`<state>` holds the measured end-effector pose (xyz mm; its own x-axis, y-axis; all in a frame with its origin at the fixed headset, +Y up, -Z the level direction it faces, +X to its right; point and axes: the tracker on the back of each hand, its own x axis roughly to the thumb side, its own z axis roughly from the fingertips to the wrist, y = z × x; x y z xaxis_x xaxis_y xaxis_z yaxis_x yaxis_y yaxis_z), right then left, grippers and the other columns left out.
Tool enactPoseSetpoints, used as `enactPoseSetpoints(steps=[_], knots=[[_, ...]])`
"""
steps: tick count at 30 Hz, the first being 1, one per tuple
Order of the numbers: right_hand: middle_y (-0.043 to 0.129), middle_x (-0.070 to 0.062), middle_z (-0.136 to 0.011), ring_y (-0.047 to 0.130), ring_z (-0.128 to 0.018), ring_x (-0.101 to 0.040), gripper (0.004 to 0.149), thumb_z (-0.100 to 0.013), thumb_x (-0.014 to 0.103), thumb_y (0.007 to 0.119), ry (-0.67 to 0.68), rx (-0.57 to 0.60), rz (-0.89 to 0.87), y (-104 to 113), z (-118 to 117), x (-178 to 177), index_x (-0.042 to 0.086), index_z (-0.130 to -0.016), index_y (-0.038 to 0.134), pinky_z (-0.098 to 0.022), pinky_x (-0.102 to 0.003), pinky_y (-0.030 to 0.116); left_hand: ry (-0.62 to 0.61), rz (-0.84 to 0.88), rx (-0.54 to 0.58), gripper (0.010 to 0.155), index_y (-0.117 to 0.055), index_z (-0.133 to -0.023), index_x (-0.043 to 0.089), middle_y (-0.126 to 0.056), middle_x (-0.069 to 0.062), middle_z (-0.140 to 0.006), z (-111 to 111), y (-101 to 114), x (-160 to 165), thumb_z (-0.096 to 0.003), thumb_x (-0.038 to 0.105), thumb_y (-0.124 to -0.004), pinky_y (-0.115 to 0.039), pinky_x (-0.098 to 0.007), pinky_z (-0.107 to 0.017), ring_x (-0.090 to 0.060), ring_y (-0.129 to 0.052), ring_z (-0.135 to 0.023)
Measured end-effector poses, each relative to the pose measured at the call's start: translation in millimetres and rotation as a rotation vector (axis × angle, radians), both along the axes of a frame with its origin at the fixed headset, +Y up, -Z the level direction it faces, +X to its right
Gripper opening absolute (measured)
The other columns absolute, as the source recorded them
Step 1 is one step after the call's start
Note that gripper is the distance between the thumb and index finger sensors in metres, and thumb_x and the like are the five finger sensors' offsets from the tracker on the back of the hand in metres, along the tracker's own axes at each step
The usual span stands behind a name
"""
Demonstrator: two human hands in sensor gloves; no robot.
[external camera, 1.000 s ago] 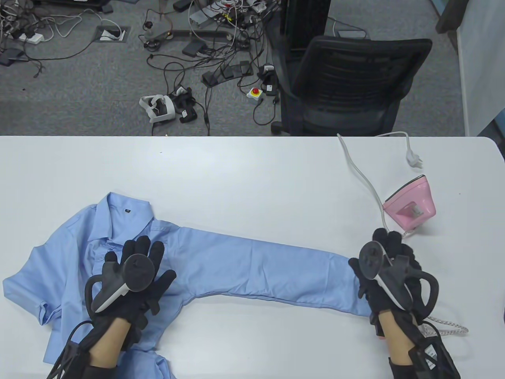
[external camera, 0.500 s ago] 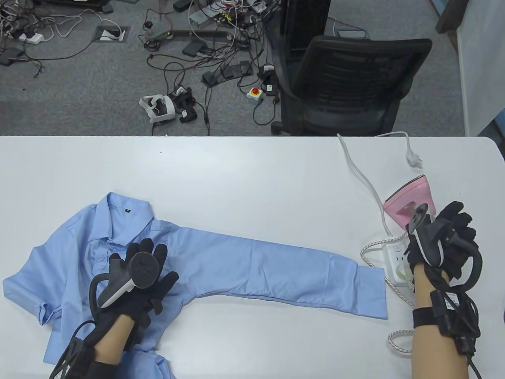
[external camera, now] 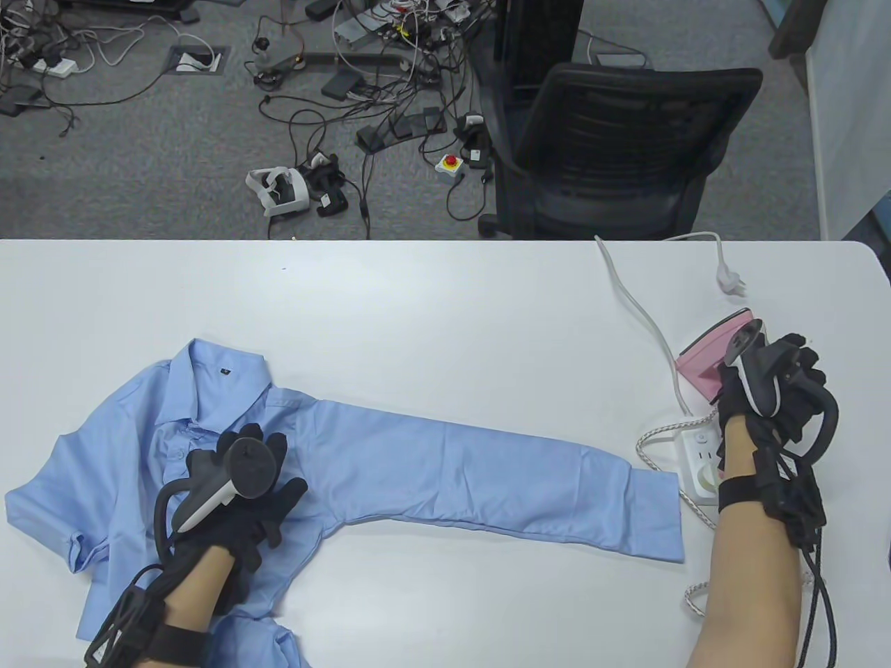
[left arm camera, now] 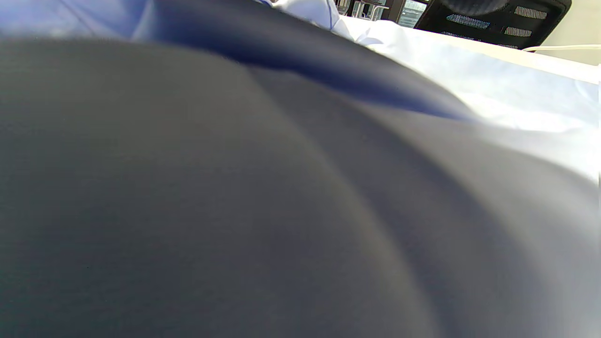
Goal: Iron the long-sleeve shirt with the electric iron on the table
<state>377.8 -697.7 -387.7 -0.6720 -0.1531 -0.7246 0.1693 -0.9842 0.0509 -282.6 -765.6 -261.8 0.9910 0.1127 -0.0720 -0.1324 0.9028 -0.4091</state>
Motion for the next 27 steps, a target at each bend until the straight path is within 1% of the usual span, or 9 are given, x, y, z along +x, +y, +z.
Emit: enactPoseSetpoints(steps=[4, 7, 9, 11, 16, 19, 21, 25, 27], knots=[[0.058, 0.001, -0.090, 0.078, -0.076, -0.022, 0.066, -0.035, 0.062, 0.067, 0.007, 0.037, -0.112, -1.9, -3.6, 7.7, 0.028, -0.090, 0.052, -0.057, -0.045, 0.074, -0.002, -0.003, 0.000, 0.074, -0.022, -0.108, 0.039, -0.004, 0.001, -0.119, 0.7, 0.5, 0.7, -0.0486, 0.071, -0.054, -0.002, -0.062, -0.070, -0.029, -0.006, -0.110], [0.073, -0.001, -0.078, 0.088, -0.065, -0.023, 0.052, -0.031, 0.056, 0.076, -0.035, 0.198, -0.273, -4.0, -1.3, 16.2, 0.028, -0.074, 0.070, -0.050, -0.046, 0.080, -0.002, -0.005, -0.003, 0.074, -0.023, -0.108, 0.040, -0.004, 0.001, -0.119, 1.0, 1.1, 1.1, -0.0484, 0.071, -0.054, -0.002, -0.062, -0.070, -0.028, -0.006, -0.110], [0.071, 0.000, -0.078, 0.088, -0.065, -0.021, 0.046, -0.032, 0.057, 0.076, -0.022, 0.200, -0.335, -3.3, -1.4, 16.1, 0.028, -0.068, 0.068, -0.050, -0.044, 0.080, 0.000, -0.005, -0.011, 0.074, -0.023, -0.108, 0.039, -0.006, -0.001, -0.119, 1.2, -1.5, 1.0, -0.0485, 0.071, -0.054, -0.003, -0.062, -0.070, -0.029, -0.006, -0.110], [0.074, 0.001, -0.074, 0.091, -0.061, -0.018, 0.043, -0.032, 0.055, 0.080, -0.005, 0.281, -0.339, 5.3, -1.7, 11.3, 0.028, -0.063, 0.070, -0.048, -0.043, 0.083, -0.007, -0.012, -0.038, 0.074, -0.023, -0.108, 0.039, -0.004, 0.001, -0.119, 1.0, -4.8, 1.1, -0.0485, 0.071, -0.053, -0.002, -0.062, -0.070, -0.028, -0.006, -0.110], [0.077, 0.002, -0.069, 0.093, -0.057, -0.016, 0.042, -0.031, 0.054, 0.083, 0.140, 0.401, -0.199, 49.5, 4.3, -19.2, 0.027, -0.061, 0.073, -0.046, -0.042, 0.084, -0.012, 0.007, -0.033, 0.074, -0.023, -0.108, 0.039, -0.003, 0.001, -0.119, 1.3, -2.9, 0.1, -0.0486, 0.071, -0.053, -0.002, -0.061, -0.070, -0.028, -0.006, -0.110], [0.078, 0.002, -0.069, 0.093, -0.058, -0.017, 0.043, -0.031, 0.056, 0.082, 0.205, 0.473, -0.223, 80.8, 16.9, -42.2, 0.027, -0.061, 0.073, -0.048, -0.044, 0.083, 0.000, 0.006, -0.026, 0.074, -0.023, -0.108, 0.039, -0.003, 0.002, -0.119, 1.7, -1.6, -3.3, -0.0486, 0.070, -0.054, -0.002, -0.061, -0.070, -0.028, -0.006, -0.110], [0.078, 0.002, -0.068, 0.094, -0.058, -0.018, 0.043, -0.030, 0.055, 0.083, 0.259, 0.479, -0.253, 98.9, 25.8, -60.1, 0.027, -0.061, 0.074, -0.048, -0.044, 0.083, 0.005, 0.001, -0.032, 0.075, -0.024, -0.108, 0.039, -0.003, 0.001, -0.119, 1.3, -1.1, -4.7, -0.0483, 0.071, -0.056, -0.001, -0.061, -0.070, -0.028, -0.005, -0.109], [0.080, 0.001, -0.068, 0.094, -0.057, -0.020, 0.044, -0.028, 0.054, 0.086, 0.428, 0.431, -0.401, 127.9, 50.1, -111.9, 0.025, -0.060, 0.077, -0.048, -0.046, 0.082, 0.003, -0.156, -0.038, 0.079, -0.022, -0.108, 0.041, 0.001, 0.003, -0.118, 1.2, 4.1, -4.9, -0.0473, 0.072, -0.061, 0.001, -0.061, -0.070, -0.027, -0.002, -0.109], [0.081, 0.000, -0.067, 0.094, -0.056, -0.021, 0.044, -0.028, 0.054, 0.087, 0.471, 0.394, -0.483, 133.7, 60.2, -134.4, 0.024, -0.060, 0.077, -0.047, -0.046, 0.082, 0.009, -0.113, -0.028, 0.079, -0.023, -0.109, 0.040, 0.000, 0.003, -0.118, 1.7, 5.6, -6.4, -0.0475, 0.072, -0.061, 0.000, -0.061, -0.070, -0.027, -0.003, -0.110]])
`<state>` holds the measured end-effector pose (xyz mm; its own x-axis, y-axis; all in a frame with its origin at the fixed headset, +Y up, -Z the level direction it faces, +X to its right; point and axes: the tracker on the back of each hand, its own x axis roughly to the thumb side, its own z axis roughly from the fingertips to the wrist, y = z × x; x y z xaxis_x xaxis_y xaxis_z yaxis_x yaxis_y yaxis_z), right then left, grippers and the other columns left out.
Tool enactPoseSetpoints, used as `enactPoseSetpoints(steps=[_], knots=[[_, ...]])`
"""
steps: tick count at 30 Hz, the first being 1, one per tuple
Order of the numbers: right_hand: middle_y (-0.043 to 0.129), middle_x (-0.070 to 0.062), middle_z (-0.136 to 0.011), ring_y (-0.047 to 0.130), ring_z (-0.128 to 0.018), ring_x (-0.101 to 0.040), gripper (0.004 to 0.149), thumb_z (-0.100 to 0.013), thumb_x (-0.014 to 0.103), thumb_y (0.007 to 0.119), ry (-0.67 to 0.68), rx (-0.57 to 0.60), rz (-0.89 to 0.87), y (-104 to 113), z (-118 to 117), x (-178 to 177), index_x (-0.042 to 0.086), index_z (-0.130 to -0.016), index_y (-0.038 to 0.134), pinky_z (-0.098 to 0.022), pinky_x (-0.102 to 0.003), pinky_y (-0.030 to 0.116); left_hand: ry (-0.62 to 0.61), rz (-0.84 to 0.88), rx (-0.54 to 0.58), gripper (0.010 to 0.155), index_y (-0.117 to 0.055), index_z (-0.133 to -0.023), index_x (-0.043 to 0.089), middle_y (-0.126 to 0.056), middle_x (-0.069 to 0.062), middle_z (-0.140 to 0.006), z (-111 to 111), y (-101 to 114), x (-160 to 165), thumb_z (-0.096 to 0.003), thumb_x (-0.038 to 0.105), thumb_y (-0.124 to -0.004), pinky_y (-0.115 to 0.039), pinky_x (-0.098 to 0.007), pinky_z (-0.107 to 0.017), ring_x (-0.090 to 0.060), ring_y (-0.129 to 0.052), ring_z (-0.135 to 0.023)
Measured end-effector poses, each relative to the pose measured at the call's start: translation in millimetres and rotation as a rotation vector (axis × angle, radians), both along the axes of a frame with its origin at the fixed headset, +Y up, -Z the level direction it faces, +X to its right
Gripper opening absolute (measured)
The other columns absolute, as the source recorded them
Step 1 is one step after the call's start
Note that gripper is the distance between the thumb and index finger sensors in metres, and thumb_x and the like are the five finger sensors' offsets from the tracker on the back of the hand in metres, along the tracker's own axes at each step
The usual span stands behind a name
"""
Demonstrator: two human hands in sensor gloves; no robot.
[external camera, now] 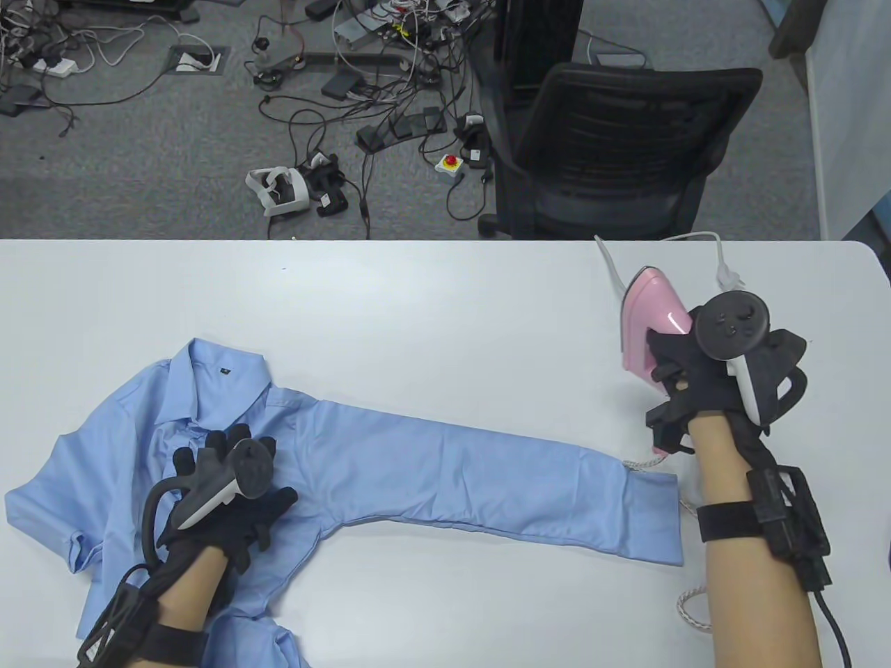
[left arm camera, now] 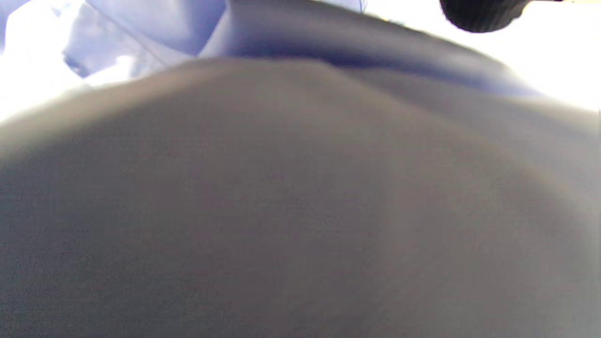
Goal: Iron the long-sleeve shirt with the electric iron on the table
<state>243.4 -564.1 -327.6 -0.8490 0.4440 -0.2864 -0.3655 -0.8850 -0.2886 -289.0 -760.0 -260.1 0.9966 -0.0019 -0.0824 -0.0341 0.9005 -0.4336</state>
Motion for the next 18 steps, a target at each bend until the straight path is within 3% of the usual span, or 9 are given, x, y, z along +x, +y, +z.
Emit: enactPoseSetpoints(steps=[3, 6, 9, 13, 18], knots=[[0.081, -0.002, -0.065, 0.095, -0.055, -0.019, 0.048, -0.028, 0.057, 0.085, 0.101, -0.094, -0.089, 2.2, 15.5, -41.3, 0.023, -0.061, 0.077, -0.047, -0.046, 0.083, 0.006, 0.021, -0.005, 0.078, -0.023, -0.109, 0.040, -0.001, 0.002, -0.118, 1.0, 0.9, -2.4, -0.0476, 0.072, -0.061, 0.000, -0.061, -0.070, -0.028, -0.004, -0.109], [0.080, -0.005, -0.066, 0.095, -0.055, -0.020, 0.053, -0.028, 0.059, 0.084, 0.195, -0.190, -0.194, -10.7, 33.7, -90.2, 0.020, -0.064, 0.076, -0.046, -0.046, 0.084, -0.014, 0.026, -0.024, 0.078, -0.024, -0.108, 0.040, -0.002, 0.002, -0.118, 3.2, -2.2, -1.0, -0.0475, 0.072, -0.061, -0.001, -0.061, -0.070, -0.028, -0.005, -0.110], [0.081, -0.006, -0.062, 0.098, -0.049, -0.017, 0.054, -0.027, 0.058, 0.085, 0.236, -0.274, -0.191, -27.5, 49.3, -131.6, 0.019, -0.064, 0.076, -0.042, -0.043, 0.088, -0.044, 0.030, -0.035, 0.077, -0.023, -0.108, 0.040, -0.002, 0.002, -0.119, 4.5, -3.0, 4.5, -0.0480, 0.071, -0.059, -0.002, -0.061, -0.070, -0.028, -0.005, -0.110], [0.083, -0.006, -0.057, 0.100, -0.040, -0.014, 0.055, -0.028, 0.058, 0.084, 0.261, -0.353, -0.283, -46.0, 58.1, -167.0, 0.017, -0.064, 0.077, -0.035, -0.040, 0.092, -0.079, 0.046, -0.041, 0.076, -0.023, -0.108, 0.041, -0.003, 0.002, -0.119, 7.4, -2.4, 10.4, -0.0483, 0.071, -0.058, -0.002, -0.061, -0.070, -0.028, -0.006, -0.110], [0.073, -0.014, -0.063, 0.092, -0.037, -0.015, 0.062, -0.030, 0.051, 0.084, 0.306, -0.399, -0.514, -62.6, 55.4, -198.5, 0.010, -0.074, 0.067, -0.030, -0.037, 0.089, -0.099, 0.040, -0.042, 0.075, -0.022, -0.108, 0.041, -0.002, 0.002, -0.119, 9.6, -5.1, 13.6, -0.0488, 0.071, -0.057, -0.003, -0.062, -0.070, -0.028, -0.006, -0.110]])
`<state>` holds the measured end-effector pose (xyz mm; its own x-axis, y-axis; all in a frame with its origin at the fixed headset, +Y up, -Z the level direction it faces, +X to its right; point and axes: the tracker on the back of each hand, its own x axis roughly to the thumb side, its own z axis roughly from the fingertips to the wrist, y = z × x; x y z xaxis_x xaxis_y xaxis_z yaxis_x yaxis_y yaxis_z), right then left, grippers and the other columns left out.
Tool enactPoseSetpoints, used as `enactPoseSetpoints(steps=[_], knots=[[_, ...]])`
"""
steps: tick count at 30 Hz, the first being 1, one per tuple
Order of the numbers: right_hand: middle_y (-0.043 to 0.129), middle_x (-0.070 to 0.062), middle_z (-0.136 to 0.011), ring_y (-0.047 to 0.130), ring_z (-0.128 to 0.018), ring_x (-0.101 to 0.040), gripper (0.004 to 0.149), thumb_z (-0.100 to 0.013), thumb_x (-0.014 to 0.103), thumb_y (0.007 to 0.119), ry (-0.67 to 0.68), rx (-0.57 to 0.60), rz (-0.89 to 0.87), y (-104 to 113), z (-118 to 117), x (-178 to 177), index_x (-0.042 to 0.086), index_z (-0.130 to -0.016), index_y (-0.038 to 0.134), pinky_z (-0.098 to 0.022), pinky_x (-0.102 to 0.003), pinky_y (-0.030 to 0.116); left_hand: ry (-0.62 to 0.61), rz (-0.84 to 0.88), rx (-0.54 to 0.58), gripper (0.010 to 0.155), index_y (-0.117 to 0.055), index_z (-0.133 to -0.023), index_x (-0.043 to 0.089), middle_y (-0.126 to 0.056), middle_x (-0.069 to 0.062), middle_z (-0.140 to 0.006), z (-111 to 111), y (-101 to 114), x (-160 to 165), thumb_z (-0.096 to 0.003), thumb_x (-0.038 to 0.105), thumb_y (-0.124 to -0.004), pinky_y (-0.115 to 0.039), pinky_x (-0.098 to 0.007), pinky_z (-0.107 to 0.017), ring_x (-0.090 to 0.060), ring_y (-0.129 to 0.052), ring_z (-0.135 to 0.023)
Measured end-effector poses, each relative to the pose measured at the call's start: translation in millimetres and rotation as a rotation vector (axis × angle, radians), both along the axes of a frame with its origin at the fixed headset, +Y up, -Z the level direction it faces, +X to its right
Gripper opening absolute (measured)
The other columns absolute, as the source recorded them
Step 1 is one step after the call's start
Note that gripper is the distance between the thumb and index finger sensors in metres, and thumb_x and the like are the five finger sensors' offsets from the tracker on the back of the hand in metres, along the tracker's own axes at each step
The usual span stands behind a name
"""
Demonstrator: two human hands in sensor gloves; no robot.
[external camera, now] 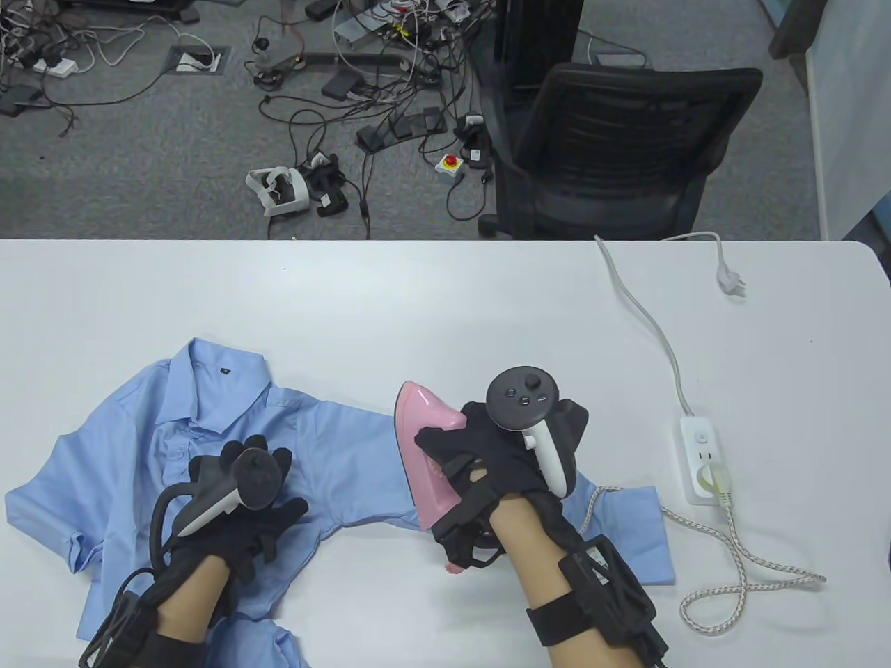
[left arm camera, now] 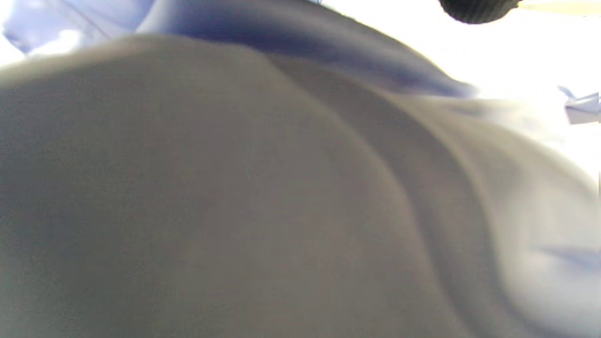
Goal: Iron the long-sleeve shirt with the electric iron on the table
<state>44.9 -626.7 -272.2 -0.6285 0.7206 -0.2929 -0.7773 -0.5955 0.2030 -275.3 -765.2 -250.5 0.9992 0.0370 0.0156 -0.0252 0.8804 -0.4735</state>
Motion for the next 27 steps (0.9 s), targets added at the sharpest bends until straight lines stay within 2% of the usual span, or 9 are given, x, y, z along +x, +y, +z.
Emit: enactPoseSetpoints(steps=[3, 7, 10, 13, 17, 23, 27], knots=[[0.072, -0.014, -0.063, 0.094, -0.037, -0.013, 0.062, -0.032, 0.051, 0.083, 0.013, -0.040, 0.004, -7.5, -5.3, -9.7, 0.009, -0.074, 0.066, -0.029, -0.035, 0.092, -0.011, -0.016, -0.034, 0.075, -0.021, -0.108, 0.041, -0.001, 0.002, -0.119, -1.0, -6.9, 3.1, -0.0492, 0.071, -0.056, -0.002, -0.062, -0.070, -0.028, -0.005, -0.110], [0.073, -0.011, -0.062, 0.099, -0.041, -0.011, 0.061, -0.032, 0.054, 0.081, 0.010, -0.101, 0.002, -24.2, -16.9, -14.7, 0.012, -0.074, 0.066, -0.033, -0.034, 0.096, -0.012, -0.043, -0.102, 0.075, -0.019, -0.108, 0.042, -0.001, 0.003, -0.118, -3.9, -18.7, 5.4, -0.0493, 0.072, -0.056, -0.001, -0.061, -0.070, -0.027, -0.004, -0.110], [0.072, -0.011, -0.061, 0.100, -0.040, -0.011, 0.062, -0.032, 0.054, 0.081, -0.029, -0.184, -0.052, -51.1, -26.1, -16.0, 0.011, -0.074, 0.065, -0.032, -0.034, 0.096, -0.003, -0.036, -0.133, 0.076, -0.016, -0.107, 0.043, 0.000, 0.002, -0.118, -5.6, -22.6, 4.2, -0.0494, 0.072, -0.055, -0.001, -0.061, -0.070, -0.027, -0.003, -0.109], [0.069, -0.014, -0.063, 0.098, -0.041, -0.011, 0.063, -0.033, 0.052, 0.081, -0.057, -0.253, -0.138, -77.6, -33.0, -16.5, 0.009, -0.075, 0.062, -0.033, -0.033, 0.095, 0.001, -0.009, -0.117, 0.075, -0.017, -0.107, 0.042, -0.001, 0.002, -0.119, -5.5, -20.9, 2.2, -0.0496, 0.071, -0.056, -0.001, -0.061, -0.070, -0.027, -0.004, -0.110], [0.064, -0.017, -0.066, 0.096, -0.044, -0.013, 0.064, -0.035, 0.048, 0.081, -0.068, -0.328, -0.216, -102.0, -40.0, -15.9, 0.006, -0.078, 0.058, -0.034, -0.034, 0.094, 0.004, -0.017, -0.110, 0.075, -0.016, -0.107, 0.043, -0.001, 0.002, -0.119, -6.1, -22.4, 2.6, -0.0496, 0.072, -0.055, -0.001, -0.061, -0.070, -0.027, -0.004, -0.110], [0.065, -0.017, -0.065, 0.099, -0.045, -0.014, 0.067, -0.035, 0.050, 0.079, -0.048, -0.365, -0.115, -118.7, -38.0, -10.7, 0.003, -0.078, 0.058, -0.034, -0.033, 0.096, 0.023, -0.019, -0.132, 0.076, -0.012, -0.106, 0.043, 0.002, 0.001, -0.118, -9.5, -29.4, 1.1, -0.0492, 0.073, -0.054, -0.001, -0.062, -0.070, -0.029, 0.000, -0.109], [0.067, -0.017, -0.064, 0.101, -0.043, -0.012, 0.067, -0.035, 0.051, 0.079, -0.069, -0.407, -0.095, -123.0, -29.8, 9.3, 0.003, -0.077, 0.059, -0.032, -0.031, 0.097, 0.036, -0.012, -0.140, 0.077, -0.012, -0.106, 0.043, 0.002, 0.000, -0.118, -10.3, -30.3, -1.0, -0.0488, 0.074, -0.054, -0.003, -0.063, -0.070, -0.030, 0.000, -0.108]])
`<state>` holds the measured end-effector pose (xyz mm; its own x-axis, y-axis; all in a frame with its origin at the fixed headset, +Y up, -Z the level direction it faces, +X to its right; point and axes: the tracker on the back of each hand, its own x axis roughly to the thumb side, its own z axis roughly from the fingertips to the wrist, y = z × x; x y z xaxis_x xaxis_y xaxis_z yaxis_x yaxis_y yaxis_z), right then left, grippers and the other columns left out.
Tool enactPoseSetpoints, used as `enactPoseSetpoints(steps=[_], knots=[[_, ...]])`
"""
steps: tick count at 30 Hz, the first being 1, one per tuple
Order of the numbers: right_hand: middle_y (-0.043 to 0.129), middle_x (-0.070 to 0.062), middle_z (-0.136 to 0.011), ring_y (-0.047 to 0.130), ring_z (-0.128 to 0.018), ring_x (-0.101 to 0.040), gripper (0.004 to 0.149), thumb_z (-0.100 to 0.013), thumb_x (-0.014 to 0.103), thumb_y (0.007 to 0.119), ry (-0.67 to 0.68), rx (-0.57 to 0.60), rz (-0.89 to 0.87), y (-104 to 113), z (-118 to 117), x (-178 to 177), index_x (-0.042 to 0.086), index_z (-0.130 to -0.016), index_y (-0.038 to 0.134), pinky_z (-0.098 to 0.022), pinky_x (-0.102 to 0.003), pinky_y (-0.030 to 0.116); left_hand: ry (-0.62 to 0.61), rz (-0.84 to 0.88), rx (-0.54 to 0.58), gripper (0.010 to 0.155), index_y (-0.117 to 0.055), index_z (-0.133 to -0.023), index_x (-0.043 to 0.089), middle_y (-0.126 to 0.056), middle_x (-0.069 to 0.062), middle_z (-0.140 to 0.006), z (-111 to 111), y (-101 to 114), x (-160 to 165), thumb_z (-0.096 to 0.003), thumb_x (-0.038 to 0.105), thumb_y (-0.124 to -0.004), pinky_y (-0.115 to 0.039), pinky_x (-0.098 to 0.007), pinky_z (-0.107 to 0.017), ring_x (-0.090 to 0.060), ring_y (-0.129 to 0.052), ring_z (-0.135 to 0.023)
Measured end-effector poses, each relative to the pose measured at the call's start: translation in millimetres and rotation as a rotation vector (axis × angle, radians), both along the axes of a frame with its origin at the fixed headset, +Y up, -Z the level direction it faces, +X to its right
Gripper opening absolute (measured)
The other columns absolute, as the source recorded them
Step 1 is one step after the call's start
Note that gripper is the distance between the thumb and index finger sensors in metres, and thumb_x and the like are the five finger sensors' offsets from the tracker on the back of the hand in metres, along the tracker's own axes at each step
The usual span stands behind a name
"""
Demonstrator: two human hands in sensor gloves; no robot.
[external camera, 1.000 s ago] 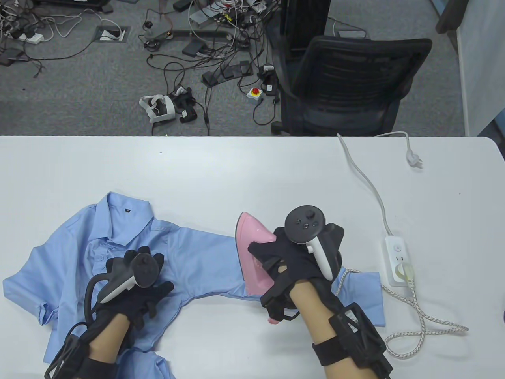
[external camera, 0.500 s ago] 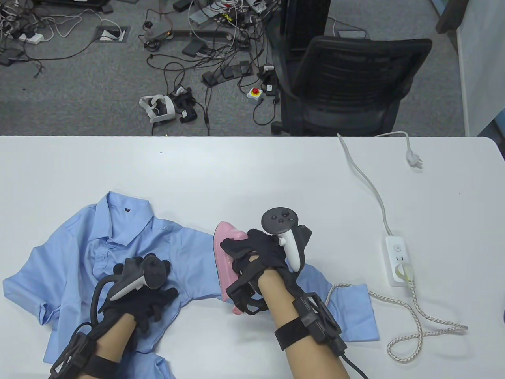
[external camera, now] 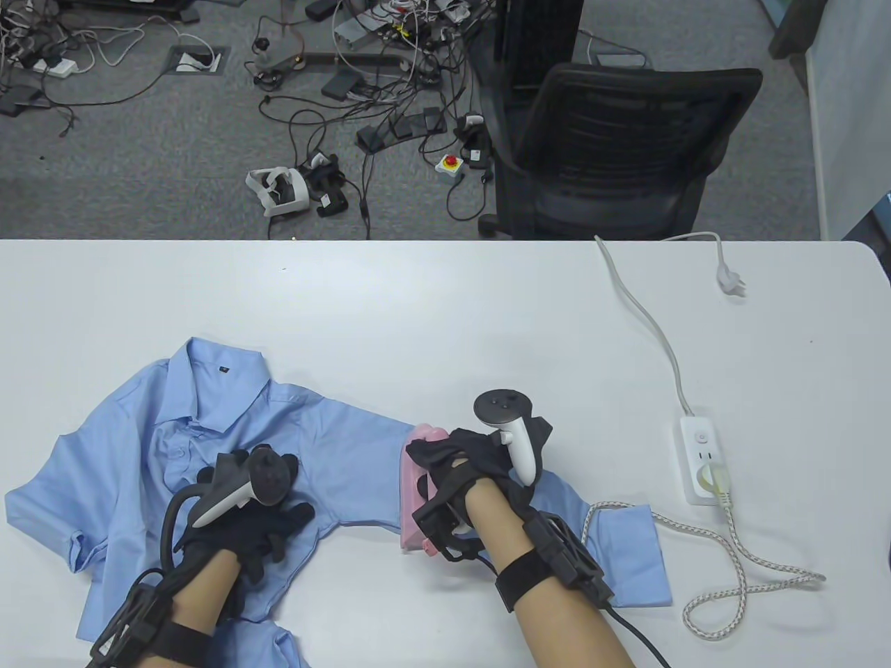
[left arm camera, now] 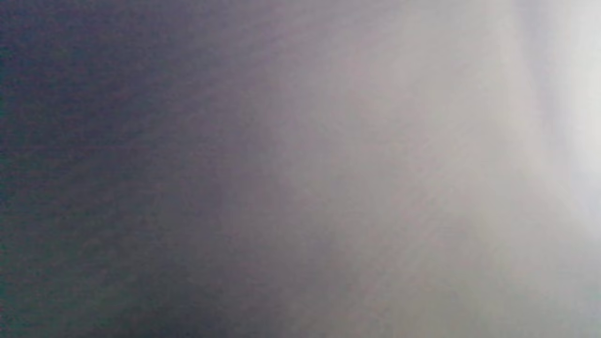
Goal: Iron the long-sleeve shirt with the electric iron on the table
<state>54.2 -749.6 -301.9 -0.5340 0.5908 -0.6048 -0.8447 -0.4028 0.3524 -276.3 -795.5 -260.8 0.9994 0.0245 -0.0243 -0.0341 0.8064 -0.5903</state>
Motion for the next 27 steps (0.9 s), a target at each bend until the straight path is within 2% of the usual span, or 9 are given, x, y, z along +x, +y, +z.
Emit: enactPoseSetpoints(steps=[8, 13, 16, 19, 21, 27], knots=[[0.066, -0.018, -0.065, 0.100, -0.045, -0.014, 0.065, -0.036, 0.050, 0.080, -0.085, -0.058, -0.028, 0.0, 26.2, 64.3, 0.003, -0.076, 0.058, -0.034, -0.033, 0.097, 0.000, -0.019, 0.002, 0.077, -0.012, -0.106, 0.042, 0.000, -0.001, -0.118, 0.0, 0.9, 1.8, -0.0484, 0.074, -0.053, -0.005, -0.064, -0.070, -0.032, -0.003, -0.108], [0.066, -0.018, -0.063, 0.101, -0.042, -0.014, 0.065, -0.035, 0.049, 0.081, -0.122, -0.042, 0.084, 5.4, 45.4, 105.1, 0.002, -0.075, 0.059, -0.031, -0.033, 0.097, 0.001, -0.033, 0.003, 0.077, -0.012, -0.105, 0.042, 0.000, -0.001, -0.118, 0.1, 1.9, 3.0, -0.0482, 0.074, -0.053, -0.006, -0.065, -0.071, -0.032, -0.003, -0.109], [0.066, -0.019, -0.061, 0.102, -0.039, -0.013, 0.065, -0.035, 0.049, 0.082, -0.133, -0.002, 0.177, 7.6, 55.8, 121.1, 0.002, -0.074, 0.060, -0.028, -0.032, 0.098, 0.003, -0.037, 0.005, 0.077, -0.012, -0.105, 0.042, 0.000, -0.002, -0.118, 0.1, 2.3, 3.5, -0.0482, 0.075, -0.053, -0.007, -0.065, -0.071, -0.032, -0.004, -0.109], [0.066, -0.019, -0.061, 0.102, -0.039, -0.013, 0.065, -0.035, 0.049, 0.082, -0.184, 0.007, 0.176, 8.1, 66.8, 140.3, 0.002, -0.074, 0.061, -0.028, -0.032, 0.098, 0.005, -0.062, 0.023, 0.077, -0.014, -0.106, 0.042, -0.004, -0.002, -0.119, -0.1, 3.8, 5.7, -0.0478, 0.075, -0.053, -0.010, -0.066, -0.072, -0.033, -0.008, -0.110], [0.066, -0.019, -0.061, 0.102, -0.039, -0.014, 0.065, -0.035, 0.049, 0.082, -0.230, 0.004, 0.111, 6.9, 71.3, 148.8, 0.002, -0.074, 0.060, -0.029, -0.032, 0.098, 0.004, -0.078, 0.029, 0.078, -0.015, -0.106, 0.041, -0.006, -0.003, -0.119, 0.3, 4.7, 7.4, -0.0477, 0.075, -0.053, -0.012, -0.066, -0.072, -0.034, -0.010, -0.110], [0.068, -0.018, -0.060, 0.103, -0.037, -0.012, 0.064, -0.035, 0.050, 0.081, -0.238, 0.006, 0.146, 8.3, 74.5, 162.3, 0.002, -0.073, 0.062, -0.027, -0.031, 0.099, -0.018, -0.075, 0.031, 0.077, -0.020, -0.107, 0.040, -0.011, -0.005, -0.120, 5.1, 9.7, 13.9, -0.0481, 0.075, -0.054, -0.016, -0.066, -0.073, -0.035, -0.016, -0.110]])
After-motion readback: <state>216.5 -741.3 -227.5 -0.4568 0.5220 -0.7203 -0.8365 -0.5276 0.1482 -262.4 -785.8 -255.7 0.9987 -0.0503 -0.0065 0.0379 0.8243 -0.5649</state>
